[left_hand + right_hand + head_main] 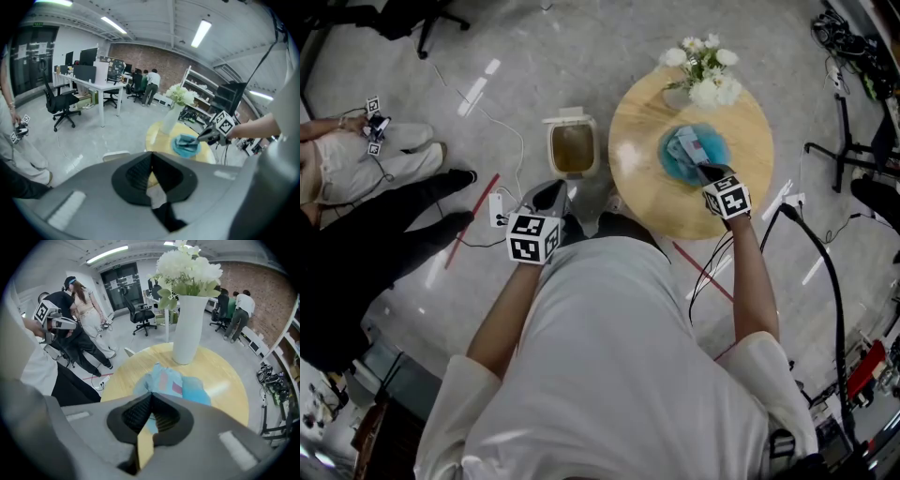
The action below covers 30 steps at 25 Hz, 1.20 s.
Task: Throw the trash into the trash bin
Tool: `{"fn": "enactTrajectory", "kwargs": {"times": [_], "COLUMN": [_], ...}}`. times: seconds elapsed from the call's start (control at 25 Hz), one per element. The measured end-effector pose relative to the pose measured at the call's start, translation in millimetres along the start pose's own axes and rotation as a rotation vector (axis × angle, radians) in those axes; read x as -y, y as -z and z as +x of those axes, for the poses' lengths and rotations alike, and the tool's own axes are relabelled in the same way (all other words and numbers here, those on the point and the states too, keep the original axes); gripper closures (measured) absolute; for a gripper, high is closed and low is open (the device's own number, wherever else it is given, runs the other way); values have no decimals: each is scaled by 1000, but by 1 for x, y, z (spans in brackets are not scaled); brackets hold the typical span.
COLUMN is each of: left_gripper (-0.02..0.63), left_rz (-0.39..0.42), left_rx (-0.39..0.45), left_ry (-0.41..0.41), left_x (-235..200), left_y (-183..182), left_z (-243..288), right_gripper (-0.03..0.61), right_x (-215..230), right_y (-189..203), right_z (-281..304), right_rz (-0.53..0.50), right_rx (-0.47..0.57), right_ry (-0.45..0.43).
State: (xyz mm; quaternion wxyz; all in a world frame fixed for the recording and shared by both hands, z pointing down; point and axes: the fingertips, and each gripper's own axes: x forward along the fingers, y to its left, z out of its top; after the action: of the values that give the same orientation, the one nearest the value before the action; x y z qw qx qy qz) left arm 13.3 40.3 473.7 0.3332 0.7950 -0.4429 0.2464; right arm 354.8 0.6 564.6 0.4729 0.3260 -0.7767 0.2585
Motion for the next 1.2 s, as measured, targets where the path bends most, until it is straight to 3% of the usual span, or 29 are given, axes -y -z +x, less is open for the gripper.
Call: {"fn": "enactTrajectory", "kwargs": {"times": [0.24,1.2], "left_gripper": [611,611], "left_rz": [6,49], "left_rx": [2,36], "left_ry": [7,55], "left_x": [-3,-16], "left_y": [3,-6], "left_z": [-6,-24], "right_gripper": [577,577], "right_x": [9,-8], "right_y": [-15,-55], "right_z": [-24,-88], "right_rz": [20,74], "right_rx": [65,172], "right_ry": [64,135]}}
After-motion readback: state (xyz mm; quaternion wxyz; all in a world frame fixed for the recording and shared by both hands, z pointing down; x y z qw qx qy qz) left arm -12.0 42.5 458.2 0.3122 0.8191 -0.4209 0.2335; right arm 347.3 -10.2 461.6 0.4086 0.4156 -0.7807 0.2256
